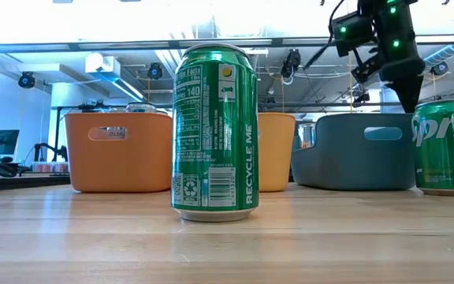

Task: Sort soda cans
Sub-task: Adjust the blue bin

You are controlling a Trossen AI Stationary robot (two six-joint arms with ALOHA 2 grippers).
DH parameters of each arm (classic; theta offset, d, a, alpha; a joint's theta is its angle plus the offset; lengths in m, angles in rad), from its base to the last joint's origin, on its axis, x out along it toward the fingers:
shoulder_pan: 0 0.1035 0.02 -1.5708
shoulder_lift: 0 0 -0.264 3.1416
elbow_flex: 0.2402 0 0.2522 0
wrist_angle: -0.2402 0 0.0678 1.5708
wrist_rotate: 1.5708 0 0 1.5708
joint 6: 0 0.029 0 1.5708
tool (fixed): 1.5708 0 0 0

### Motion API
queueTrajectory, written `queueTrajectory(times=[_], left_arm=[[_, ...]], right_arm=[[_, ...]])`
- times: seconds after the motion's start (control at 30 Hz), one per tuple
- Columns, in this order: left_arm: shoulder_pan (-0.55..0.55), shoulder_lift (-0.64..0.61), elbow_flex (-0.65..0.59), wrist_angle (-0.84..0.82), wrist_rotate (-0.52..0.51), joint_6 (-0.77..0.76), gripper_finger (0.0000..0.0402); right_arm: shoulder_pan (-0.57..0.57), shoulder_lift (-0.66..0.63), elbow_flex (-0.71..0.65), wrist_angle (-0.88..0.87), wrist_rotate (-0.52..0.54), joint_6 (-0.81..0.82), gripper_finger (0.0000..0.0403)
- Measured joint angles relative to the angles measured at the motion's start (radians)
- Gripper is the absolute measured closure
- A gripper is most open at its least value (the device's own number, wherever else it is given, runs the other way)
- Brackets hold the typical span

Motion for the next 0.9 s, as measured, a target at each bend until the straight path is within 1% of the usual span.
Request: queueTrajectory(times=[0.13, 0.23, 0.3, 0.4, 0.8, 0.9], left_arm=[[0.000, 0.000, 0.000, -0.002, 0.000, 0.000, 0.0095], [0.000, -0.001, 0.000, -0.001, 0.000, -0.001, 0.0095], [0.000, -0.001, 0.000, -0.001, 0.000, -0.001, 0.0095], [0.000, -0.001, 0.000, -0.001, 0.000, -0.001, 0.0095], [0.000, -0.006, 0.000, -0.015, 0.000, -0.001, 0.0095], [0.000, -0.012, 0.000, -0.032, 0.000, -0.004, 0.0095]], right_arm=[[0.000, 0.000, -0.053, 0.005, 0.000, 0.023, 0.0184], [0.000, 0.000, -0.069, 0.018, -0.010, 0.023, 0.0184], [0.000, -0.002, -0.070, 0.048, -0.048, 0.017, 0.0184], [0.000, -0.002, -0.070, 0.067, -0.072, 0.013, 0.0184], [0.000, -0.004, -0.068, 0.076, -0.079, 0.004, 0.0184], [0.000, -0.009, -0.068, 0.078, -0.100, 0.004, 0.0184]])
